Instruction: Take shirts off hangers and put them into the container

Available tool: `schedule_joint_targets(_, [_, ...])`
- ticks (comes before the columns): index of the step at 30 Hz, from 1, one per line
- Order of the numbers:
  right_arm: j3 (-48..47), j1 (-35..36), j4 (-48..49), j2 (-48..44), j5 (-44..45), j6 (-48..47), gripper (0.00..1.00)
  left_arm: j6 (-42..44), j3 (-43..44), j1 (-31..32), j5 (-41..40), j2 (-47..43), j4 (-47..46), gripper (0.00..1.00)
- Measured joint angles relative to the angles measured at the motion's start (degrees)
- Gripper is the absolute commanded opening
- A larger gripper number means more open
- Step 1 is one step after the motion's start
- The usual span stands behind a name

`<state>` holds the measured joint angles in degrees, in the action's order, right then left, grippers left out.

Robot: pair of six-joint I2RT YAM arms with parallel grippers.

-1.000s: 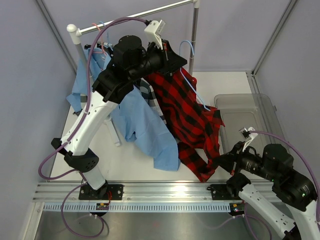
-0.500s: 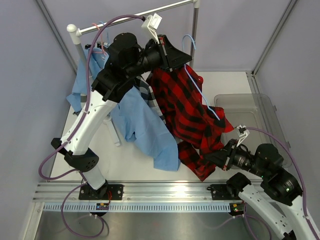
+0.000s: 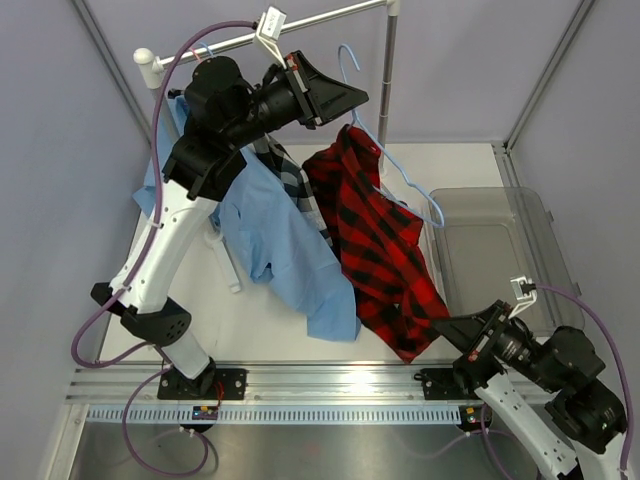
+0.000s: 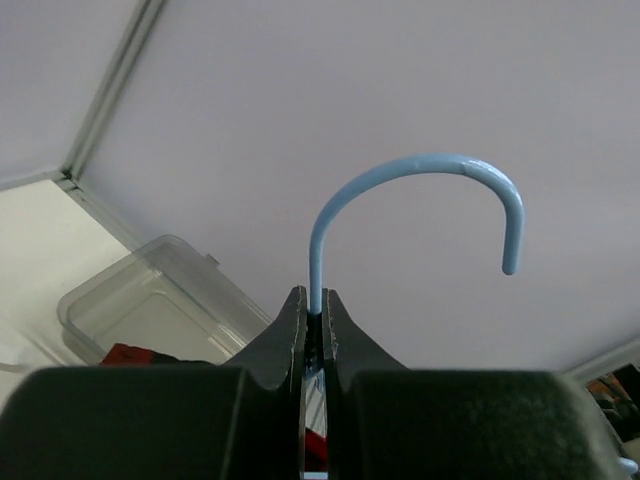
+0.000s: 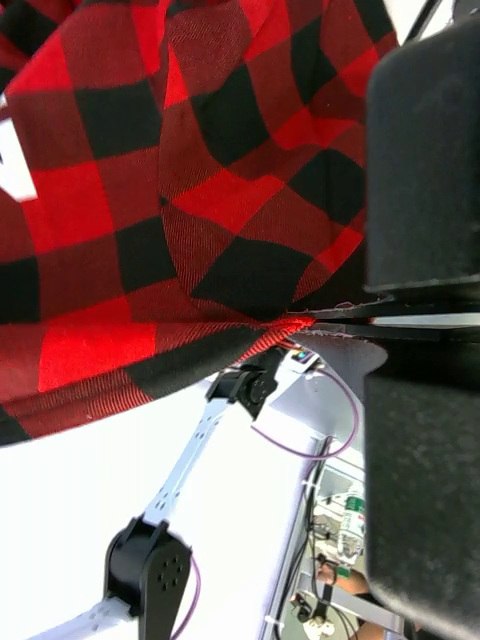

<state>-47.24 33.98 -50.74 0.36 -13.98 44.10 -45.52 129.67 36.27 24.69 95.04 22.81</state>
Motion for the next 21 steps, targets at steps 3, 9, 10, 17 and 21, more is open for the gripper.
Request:
schedule_joint_targets(3, [0.7, 0.0, 1.9, 3.7, -0.2, -0.3, 0.00, -1.8, -2.5, 0.1, 2.7, -0.2, -2.8, 0.00])
schedule_joint_targets(9, [-2.6, 0.0, 14.0, 28.9, 1.9, -4.6, 0.00, -10.8, -13.2, 1.0, 13.9, -4.2, -15.2, 0.00])
schedule_joint_targets(10, [-5.1, 0.0, 15.3, 34.3, 3.1, -6.1, 0.00, -12.2, -15.0, 1.2, 15.6, -5.2, -16.9, 0.00])
schedule_joint_targets(17, [-45.6, -0.6, 17.1, 71.0, 14.3, -21.4, 0.00, -7.0, -16.1, 1.6, 21.0, -12.2, -12.2, 0.00])
schedule_joint_targets(21, [-70.8, -6.2, 15.5, 83.5, 16.7, -28.9, 0.00, 5.0, -14.1, 1.6, 15.9, -15.7, -1.5, 0.00])
